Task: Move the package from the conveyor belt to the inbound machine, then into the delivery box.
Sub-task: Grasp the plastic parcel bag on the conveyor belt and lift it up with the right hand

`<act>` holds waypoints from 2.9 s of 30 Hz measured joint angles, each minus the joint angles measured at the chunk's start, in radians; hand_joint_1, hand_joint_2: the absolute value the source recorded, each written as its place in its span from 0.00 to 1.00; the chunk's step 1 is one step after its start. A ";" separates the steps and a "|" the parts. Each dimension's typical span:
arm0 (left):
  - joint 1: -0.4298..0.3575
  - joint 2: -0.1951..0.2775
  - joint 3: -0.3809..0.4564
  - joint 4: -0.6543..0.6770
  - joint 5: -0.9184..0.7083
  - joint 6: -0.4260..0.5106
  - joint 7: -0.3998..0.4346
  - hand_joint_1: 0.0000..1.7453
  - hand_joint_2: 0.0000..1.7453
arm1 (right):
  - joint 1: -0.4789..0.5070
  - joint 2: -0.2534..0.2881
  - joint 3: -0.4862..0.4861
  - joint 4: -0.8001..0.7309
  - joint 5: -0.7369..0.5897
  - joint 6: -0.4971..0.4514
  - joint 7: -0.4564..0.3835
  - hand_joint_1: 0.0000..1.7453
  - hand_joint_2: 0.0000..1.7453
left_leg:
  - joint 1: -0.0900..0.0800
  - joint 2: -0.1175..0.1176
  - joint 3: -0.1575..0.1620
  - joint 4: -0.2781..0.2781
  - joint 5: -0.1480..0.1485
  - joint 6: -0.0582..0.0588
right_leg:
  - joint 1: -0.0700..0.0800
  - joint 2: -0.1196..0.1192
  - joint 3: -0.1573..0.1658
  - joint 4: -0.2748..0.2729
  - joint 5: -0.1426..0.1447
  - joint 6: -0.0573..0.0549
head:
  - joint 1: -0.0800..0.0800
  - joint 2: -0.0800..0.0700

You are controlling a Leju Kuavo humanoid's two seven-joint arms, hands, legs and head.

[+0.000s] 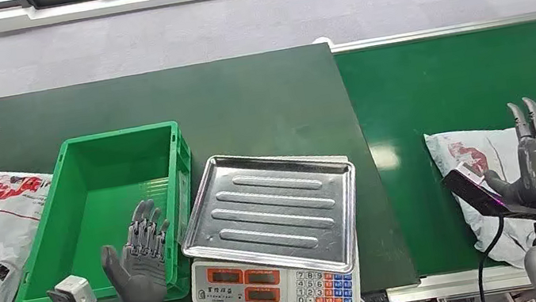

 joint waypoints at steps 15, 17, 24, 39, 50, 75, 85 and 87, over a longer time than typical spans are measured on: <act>0.000 0.009 0.000 0.002 -0.001 0.003 0.021 0.00 0.00 | -0.008 -0.036 0.001 0.131 -0.067 0.100 0.069 0.00 1.00 | 0.000 0.000 0.000 0.000 0.000 0.000 | 0.000 -0.001 0.001 0.000 0.000 0.000 | 0.000 0.000; 0.000 0.009 0.000 0.002 -0.001 0.003 0.021 0.00 0.00 | -0.008 -0.036 0.001 0.133 -0.067 0.101 0.070 0.00 1.00 | 0.000 0.000 0.000 0.000 0.000 0.000 | 0.000 -0.001 0.001 0.000 0.000 0.000 | 0.000 0.000; -0.020 0.016 0.000 0.009 -0.016 0.007 0.048 0.00 0.00 | -0.080 -0.003 0.088 0.424 -0.008 0.197 0.115 0.00 0.50 | 0.000 -0.003 0.001 0.000 0.001 0.000 | 0.000 -0.003 0.003 0.000 0.000 0.000 | 0.000 0.000; -0.060 0.023 0.000 0.046 -0.021 0.025 0.083 0.00 0.00 | -0.047 0.046 0.182 0.500 0.050 0.289 0.080 1.00 1.00 | 0.001 -0.002 0.006 0.000 -0.001 0.001 | 0.001 -0.003 0.007 0.000 -0.001 0.000 | 0.000 0.000; -0.063 0.025 0.000 0.057 -0.015 0.030 0.088 0.00 0.00 | -0.026 0.048 0.241 0.451 0.058 0.292 0.087 1.00 1.00 | 0.000 -0.002 0.012 0.000 -0.001 0.002 | 0.001 -0.003 0.014 0.000 -0.002 0.001 | 0.000 0.000; -0.005 0.004 0.002 -0.007 -0.051 0.057 0.071 0.00 0.00 | 0.004 0.173 0.156 0.127 0.114 -0.305 0.001 1.00 1.00 | 0.000 -0.005 0.007 0.000 -0.002 0.001 | 0.000 -0.004 0.009 0.000 -0.004 0.001 | 0.000 0.000; -0.005 -0.002 0.003 -0.005 -0.051 0.071 0.057 0.00 0.00 | 0.057 0.221 0.118 -0.045 0.040 -0.559 -0.147 1.00 1.00 | 0.000 -0.003 0.007 0.000 -0.002 0.001 | 0.000 -0.004 0.008 0.000 -0.004 0.001 | 0.000 0.000; -0.008 -0.002 0.003 -0.001 -0.051 0.071 0.052 0.00 0.00 | 0.056 0.237 0.117 -0.070 0.052 -0.587 -0.189 1.00 1.00 | 0.000 -0.003 0.007 0.000 -0.002 0.001 | 0.000 -0.004 0.008 0.000 -0.004 0.001 | 0.000 0.000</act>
